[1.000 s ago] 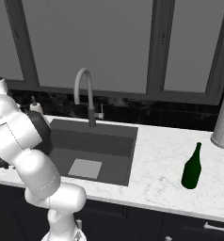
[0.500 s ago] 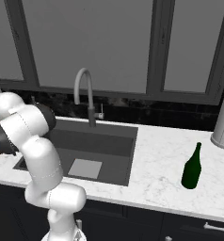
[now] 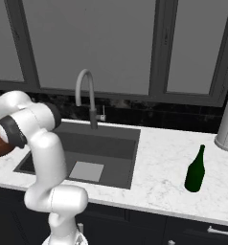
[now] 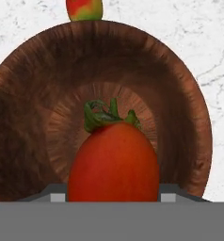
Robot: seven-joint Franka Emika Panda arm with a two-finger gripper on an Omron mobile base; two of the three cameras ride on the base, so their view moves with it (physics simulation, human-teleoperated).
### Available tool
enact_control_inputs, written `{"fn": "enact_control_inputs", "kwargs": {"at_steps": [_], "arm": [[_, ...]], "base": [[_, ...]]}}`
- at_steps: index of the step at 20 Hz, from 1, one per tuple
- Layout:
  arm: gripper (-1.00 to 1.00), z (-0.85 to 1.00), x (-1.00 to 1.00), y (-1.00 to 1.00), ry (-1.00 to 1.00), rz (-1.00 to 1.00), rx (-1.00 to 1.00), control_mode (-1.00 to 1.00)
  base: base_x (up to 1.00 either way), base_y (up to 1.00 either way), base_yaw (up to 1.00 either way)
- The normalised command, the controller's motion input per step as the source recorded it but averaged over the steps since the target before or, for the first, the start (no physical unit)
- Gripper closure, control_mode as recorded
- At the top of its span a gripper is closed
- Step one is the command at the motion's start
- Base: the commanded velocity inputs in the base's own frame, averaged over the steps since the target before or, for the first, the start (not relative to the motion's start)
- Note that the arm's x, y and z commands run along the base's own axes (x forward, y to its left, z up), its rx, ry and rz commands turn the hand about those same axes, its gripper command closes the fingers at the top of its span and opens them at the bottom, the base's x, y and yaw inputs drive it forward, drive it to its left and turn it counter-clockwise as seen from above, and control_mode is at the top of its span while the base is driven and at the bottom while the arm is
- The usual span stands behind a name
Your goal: Pick the tomato from the sink and place it in the bowl. Then pick the bowl and place it in the microwave. Then close the microwave door and press the start button.
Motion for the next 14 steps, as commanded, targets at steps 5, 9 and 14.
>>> {"fn": "enact_control_inputs", "kwargs": {"at_steps": [5, 9, 14], "arm": [[1.0, -0.32, 0.04, 0.23, 0.0, 0.0, -0.03, -1.0], [1.0, -0.27, 0.04, 0.16, 0.0, 0.0, -0.01, -1.0], [-1.0, -0.3, 0.01, 0.05, 0.0, 0.0, 0.0, -1.0]], "base": [[0.0, 0.0, 0.0], [0.0, 0.0, 0.0], [0.0, 0.0, 0.0]]}}
